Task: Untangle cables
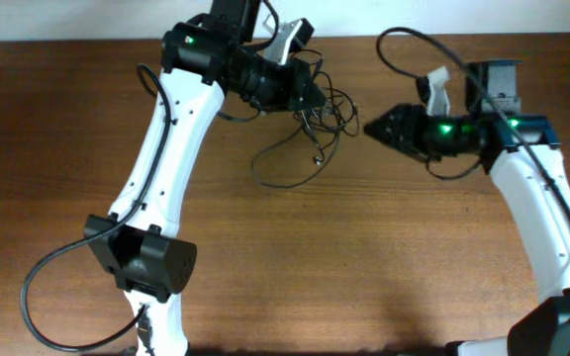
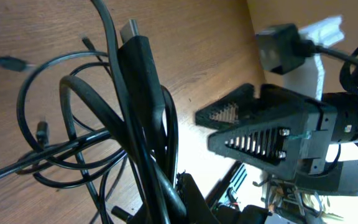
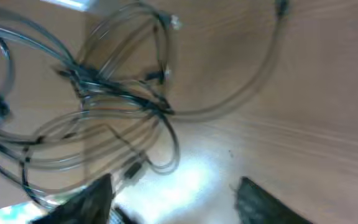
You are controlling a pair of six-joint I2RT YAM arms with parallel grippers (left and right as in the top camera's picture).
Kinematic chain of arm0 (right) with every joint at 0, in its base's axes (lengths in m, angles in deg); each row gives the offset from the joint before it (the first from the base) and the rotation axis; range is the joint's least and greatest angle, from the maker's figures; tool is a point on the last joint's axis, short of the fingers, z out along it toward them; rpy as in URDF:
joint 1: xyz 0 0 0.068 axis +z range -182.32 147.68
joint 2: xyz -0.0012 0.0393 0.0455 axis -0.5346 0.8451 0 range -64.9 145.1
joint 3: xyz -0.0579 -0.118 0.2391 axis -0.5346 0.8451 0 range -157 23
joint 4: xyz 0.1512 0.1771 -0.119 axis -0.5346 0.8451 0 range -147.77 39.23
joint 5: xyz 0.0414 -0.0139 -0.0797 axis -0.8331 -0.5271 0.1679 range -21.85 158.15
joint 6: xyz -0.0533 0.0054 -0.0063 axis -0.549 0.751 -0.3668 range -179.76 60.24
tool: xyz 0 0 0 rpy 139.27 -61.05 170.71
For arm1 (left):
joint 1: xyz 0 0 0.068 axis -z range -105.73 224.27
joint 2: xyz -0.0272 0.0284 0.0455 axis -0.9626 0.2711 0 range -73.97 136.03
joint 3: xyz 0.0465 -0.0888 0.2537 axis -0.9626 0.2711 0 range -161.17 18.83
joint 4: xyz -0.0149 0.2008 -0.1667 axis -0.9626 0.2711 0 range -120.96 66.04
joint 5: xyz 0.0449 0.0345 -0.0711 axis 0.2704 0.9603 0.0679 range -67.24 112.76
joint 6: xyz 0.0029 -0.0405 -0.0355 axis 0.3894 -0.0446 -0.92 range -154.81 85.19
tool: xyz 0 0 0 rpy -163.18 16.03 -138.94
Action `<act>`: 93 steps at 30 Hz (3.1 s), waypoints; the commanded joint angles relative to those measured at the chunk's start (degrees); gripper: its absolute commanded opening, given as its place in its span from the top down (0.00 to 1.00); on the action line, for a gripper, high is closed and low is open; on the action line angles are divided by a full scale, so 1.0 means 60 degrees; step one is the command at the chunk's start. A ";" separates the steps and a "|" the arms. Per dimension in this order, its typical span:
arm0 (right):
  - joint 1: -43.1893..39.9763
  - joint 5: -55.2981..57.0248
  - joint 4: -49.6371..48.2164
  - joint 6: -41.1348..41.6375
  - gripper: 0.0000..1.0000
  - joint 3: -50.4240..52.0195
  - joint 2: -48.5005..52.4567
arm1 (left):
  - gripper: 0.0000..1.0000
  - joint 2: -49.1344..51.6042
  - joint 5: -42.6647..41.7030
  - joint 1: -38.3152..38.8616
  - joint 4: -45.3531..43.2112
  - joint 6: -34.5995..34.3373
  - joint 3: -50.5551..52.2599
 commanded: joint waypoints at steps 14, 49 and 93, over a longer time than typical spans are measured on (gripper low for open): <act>0.0616 0.1406 0.0546 -0.0189 0.96 -0.0109 0.1526 | 0.96 -0.0095 0.0925 -0.1322 -0.0055 0.0087 -0.0095; -0.1322 0.4240 0.3464 -0.0852 0.01 -0.0113 0.0095 | 0.73 -0.0095 0.4998 0.1020 -0.2943 -0.2149 0.5450; 0.2743 0.1461 -0.1497 0.1275 0.33 -0.0113 0.0135 | 1.00 -0.4543 0.1231 0.0113 -0.5282 -0.1486 0.7573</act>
